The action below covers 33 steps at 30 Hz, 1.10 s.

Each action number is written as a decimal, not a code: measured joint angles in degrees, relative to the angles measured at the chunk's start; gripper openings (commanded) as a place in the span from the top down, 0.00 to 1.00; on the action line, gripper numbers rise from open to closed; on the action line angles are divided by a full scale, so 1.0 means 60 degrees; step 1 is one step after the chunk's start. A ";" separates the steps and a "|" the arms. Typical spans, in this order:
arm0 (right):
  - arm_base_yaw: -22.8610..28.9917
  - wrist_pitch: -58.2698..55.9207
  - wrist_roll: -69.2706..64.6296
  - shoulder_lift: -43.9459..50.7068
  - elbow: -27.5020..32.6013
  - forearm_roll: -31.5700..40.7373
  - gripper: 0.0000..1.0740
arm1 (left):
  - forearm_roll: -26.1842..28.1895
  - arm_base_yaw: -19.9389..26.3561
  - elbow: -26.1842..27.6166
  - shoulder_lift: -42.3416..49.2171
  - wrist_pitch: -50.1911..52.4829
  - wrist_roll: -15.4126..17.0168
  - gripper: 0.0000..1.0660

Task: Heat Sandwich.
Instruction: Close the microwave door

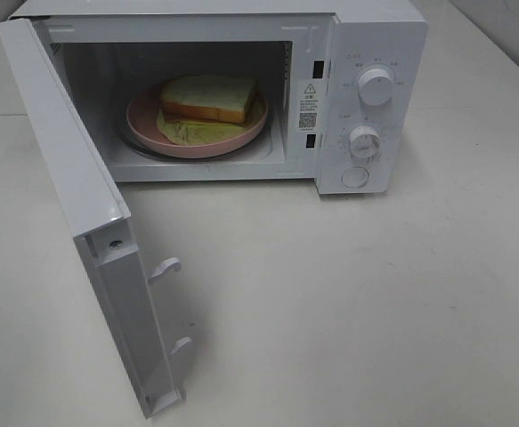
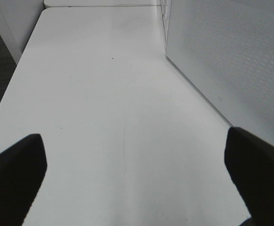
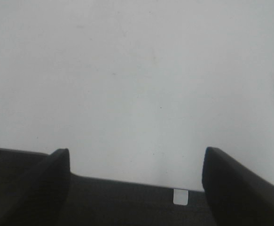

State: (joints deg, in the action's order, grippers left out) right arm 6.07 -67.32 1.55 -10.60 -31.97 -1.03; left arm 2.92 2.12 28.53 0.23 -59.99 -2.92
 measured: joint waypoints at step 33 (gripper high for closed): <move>-0.1585 0.1327 -0.0095 0.1795 0.0497 -0.0516 0.31 | 0.0000 0.0000 0.0000 0.0000 0.0000 0.0000 0.08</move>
State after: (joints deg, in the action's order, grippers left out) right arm -3.44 -59.36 0.97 0.17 -28.99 -4.13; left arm 2.92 2.12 28.53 0.23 -59.99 -2.92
